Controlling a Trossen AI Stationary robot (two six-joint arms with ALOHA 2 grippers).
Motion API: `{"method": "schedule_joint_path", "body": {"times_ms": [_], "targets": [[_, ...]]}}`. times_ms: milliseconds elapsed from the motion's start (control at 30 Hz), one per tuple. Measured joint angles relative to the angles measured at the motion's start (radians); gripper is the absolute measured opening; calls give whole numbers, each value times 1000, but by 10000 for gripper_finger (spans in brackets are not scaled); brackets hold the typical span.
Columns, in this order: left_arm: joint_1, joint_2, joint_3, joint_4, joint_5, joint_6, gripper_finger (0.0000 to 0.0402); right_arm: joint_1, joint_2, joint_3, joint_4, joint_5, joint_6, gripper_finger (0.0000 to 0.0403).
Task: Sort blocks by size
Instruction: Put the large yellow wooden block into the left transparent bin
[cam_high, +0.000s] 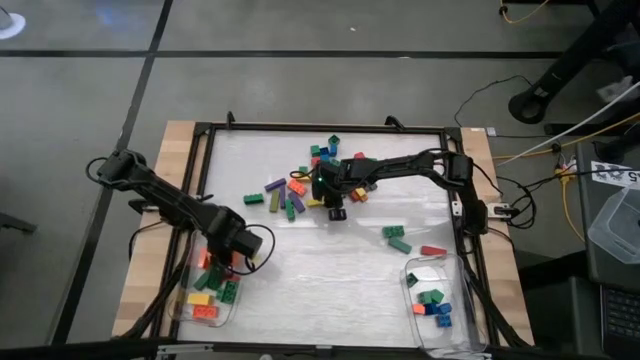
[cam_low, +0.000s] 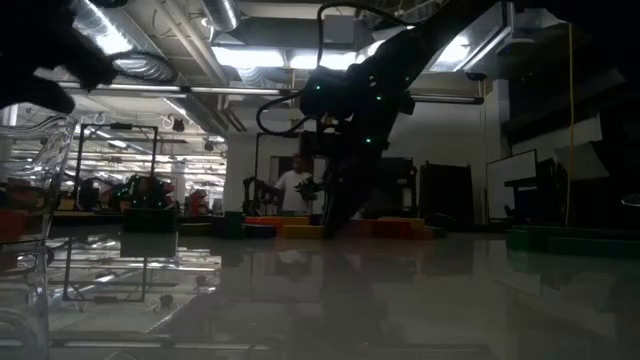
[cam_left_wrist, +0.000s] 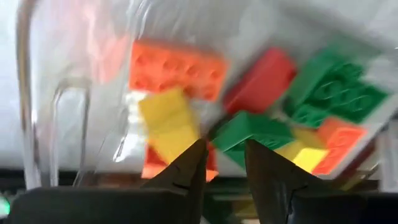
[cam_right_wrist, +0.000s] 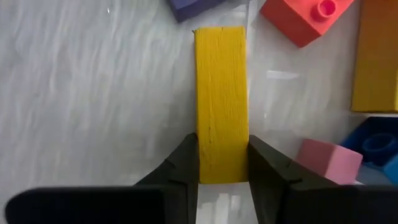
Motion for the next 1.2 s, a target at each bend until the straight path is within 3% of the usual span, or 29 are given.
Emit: {"method": "schedule_joint_path", "body": {"times_ms": [133, 300, 600, 700, 933, 1200], "targets": [[1, -1, 40, 67, -11, 35, 87, 1, 0, -1, 15, -79, 30, 100], [25, -1, 58, 219, -68, 101, 84, 2, 4, -5, 71, -267, 71, 114], [54, -2, 58, 414, -355, 326, 87, 3, 4, -4, 156, -502, 112, 109], [54, -2, 58, 449, -432, 385, 93, 10, 4, -4, 154, -519, 113, 111], [54, -2, 58, 462, -437, 369, 141, 35, 2, -3, 154, -527, 110, 110], [55, -1, 57, 616, -481, 527, 189, 78, 1, -3, 246, -601, 170, 111]]}}
